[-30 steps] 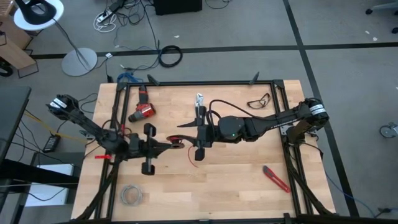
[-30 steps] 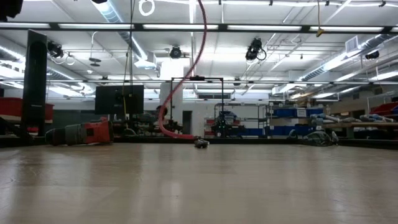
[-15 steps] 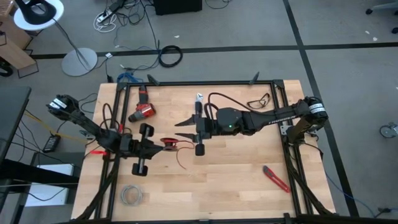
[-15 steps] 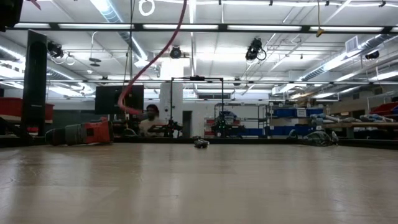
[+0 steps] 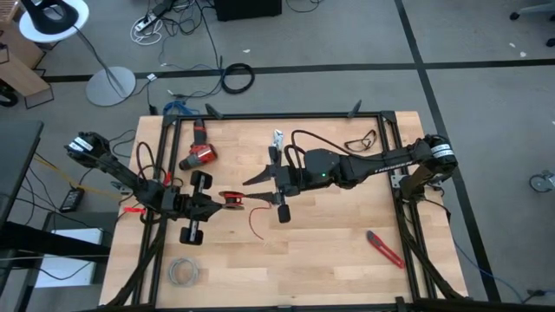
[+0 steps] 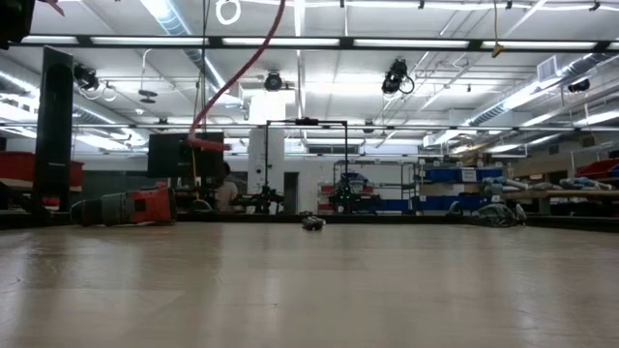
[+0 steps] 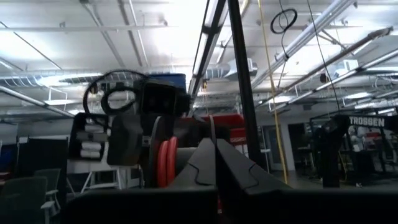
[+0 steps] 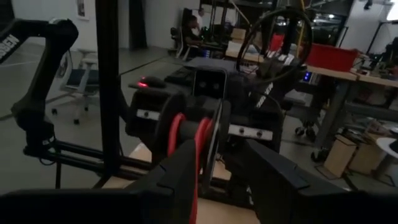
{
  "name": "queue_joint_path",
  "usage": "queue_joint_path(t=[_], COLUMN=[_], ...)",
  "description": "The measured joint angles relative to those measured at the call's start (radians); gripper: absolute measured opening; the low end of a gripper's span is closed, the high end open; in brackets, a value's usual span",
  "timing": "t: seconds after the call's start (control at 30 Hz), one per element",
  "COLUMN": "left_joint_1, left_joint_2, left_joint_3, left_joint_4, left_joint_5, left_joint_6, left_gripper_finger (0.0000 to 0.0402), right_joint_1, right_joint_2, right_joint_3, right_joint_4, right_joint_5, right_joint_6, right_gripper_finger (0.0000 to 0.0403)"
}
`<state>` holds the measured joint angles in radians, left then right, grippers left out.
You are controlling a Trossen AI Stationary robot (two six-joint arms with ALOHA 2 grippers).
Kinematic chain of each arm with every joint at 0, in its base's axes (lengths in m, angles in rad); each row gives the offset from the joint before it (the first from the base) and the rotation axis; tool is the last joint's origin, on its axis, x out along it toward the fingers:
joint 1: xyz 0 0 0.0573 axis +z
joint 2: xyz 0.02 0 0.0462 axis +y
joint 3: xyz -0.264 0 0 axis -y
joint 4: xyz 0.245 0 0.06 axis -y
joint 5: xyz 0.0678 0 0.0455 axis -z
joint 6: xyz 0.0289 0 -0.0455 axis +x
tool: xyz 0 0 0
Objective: Coil cords
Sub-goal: Coil the red wire onto the black spool
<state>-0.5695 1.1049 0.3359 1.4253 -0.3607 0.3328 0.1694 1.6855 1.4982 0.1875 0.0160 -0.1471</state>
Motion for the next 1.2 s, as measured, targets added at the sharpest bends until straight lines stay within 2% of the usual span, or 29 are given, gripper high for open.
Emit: queue_joint_path(t=[0.83,1.2], left_joint_1=[0.001,0.001], left_joint_2=[0.000,0.000], left_joint_3=[0.000,0.000], left_joint_4=[0.026,0.031], left_joint_5=[0.031,0.043], left_joint_6=[0.038,0.053], left_gripper_finger=[0.0000,0.0000], right_joint_1=[-0.009,-0.014], right_joint_2=[0.029,0.029], right_joint_3=[0.001,0.001], right_joint_4=[0.017,0.039], right_joint_5=[0.014,0.014], right_joint_6=[0.015,0.014], right_gripper_finger=[0.0124,0.0100])
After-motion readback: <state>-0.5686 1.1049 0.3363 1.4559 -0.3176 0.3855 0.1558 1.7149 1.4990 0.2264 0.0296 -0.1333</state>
